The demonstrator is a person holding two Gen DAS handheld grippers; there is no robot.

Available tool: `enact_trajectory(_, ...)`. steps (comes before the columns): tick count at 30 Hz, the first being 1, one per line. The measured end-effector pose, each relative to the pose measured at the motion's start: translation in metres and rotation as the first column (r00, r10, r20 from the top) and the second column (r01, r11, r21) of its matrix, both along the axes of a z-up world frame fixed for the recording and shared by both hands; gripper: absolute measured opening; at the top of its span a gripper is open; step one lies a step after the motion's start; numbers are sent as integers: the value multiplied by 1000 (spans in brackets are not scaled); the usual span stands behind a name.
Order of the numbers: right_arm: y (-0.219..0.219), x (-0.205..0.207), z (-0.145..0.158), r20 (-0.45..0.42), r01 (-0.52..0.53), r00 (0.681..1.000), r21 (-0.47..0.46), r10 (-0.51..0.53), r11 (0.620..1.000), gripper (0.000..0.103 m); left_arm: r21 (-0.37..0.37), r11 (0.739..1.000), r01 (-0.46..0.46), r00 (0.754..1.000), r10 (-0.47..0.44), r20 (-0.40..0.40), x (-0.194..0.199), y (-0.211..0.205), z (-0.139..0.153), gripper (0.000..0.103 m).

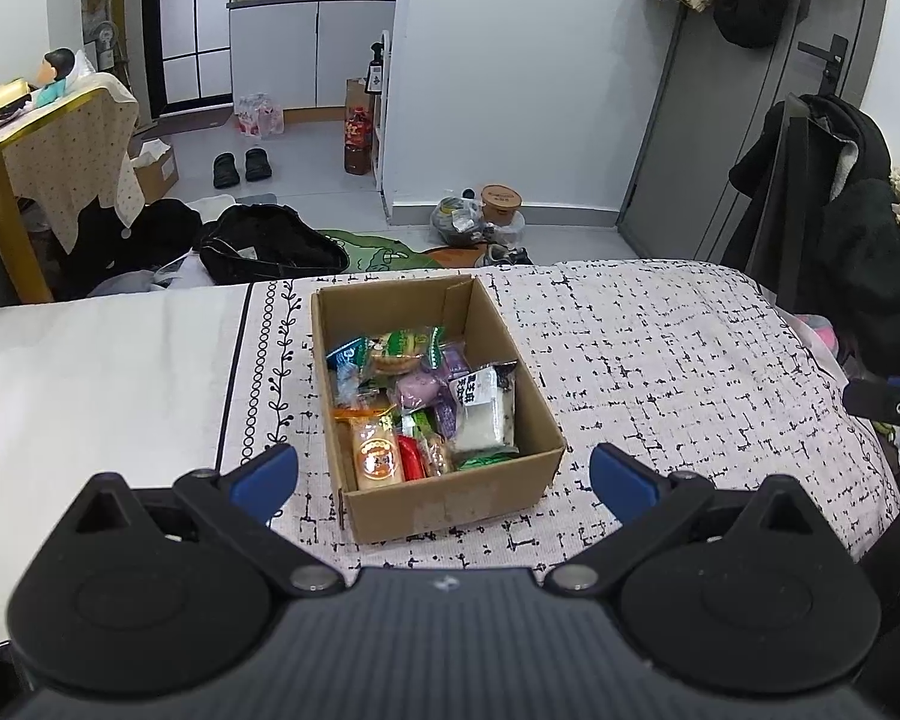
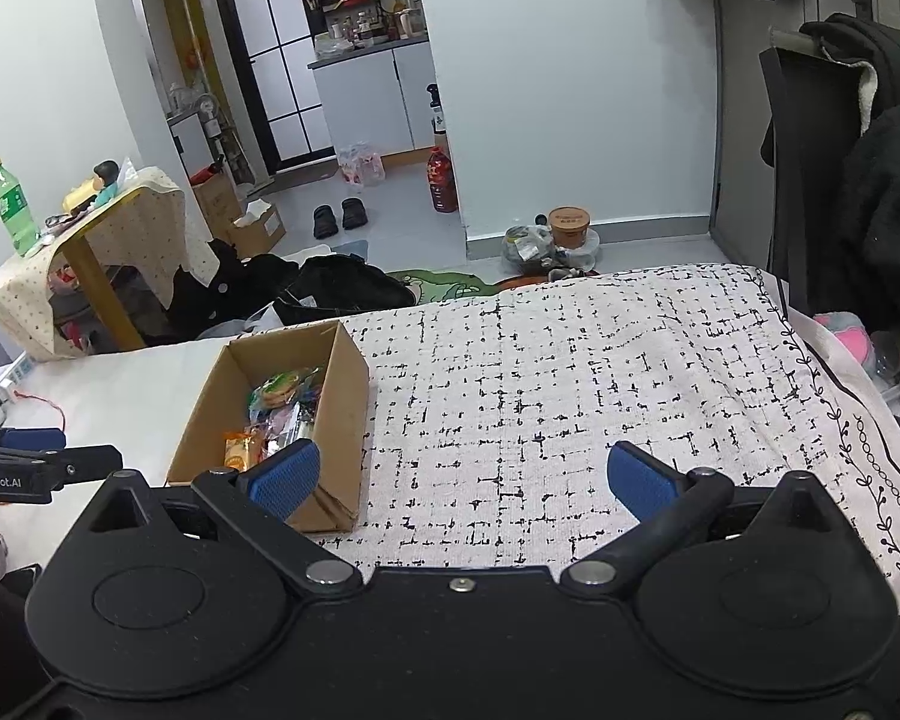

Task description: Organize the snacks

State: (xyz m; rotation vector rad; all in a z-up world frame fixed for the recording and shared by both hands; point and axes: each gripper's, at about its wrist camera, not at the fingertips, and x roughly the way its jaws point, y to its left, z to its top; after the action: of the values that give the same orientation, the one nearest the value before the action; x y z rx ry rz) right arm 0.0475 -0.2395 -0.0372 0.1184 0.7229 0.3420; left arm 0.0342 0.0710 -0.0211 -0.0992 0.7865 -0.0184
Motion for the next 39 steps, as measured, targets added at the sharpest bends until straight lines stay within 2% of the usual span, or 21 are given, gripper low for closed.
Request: enact_trajectory(39, -1, 1, 1, 8, 7, 1000, 6, -7, 1000, 103, 12, 1000, 17, 1000, -17, 8, 2, -9, 3, 103)
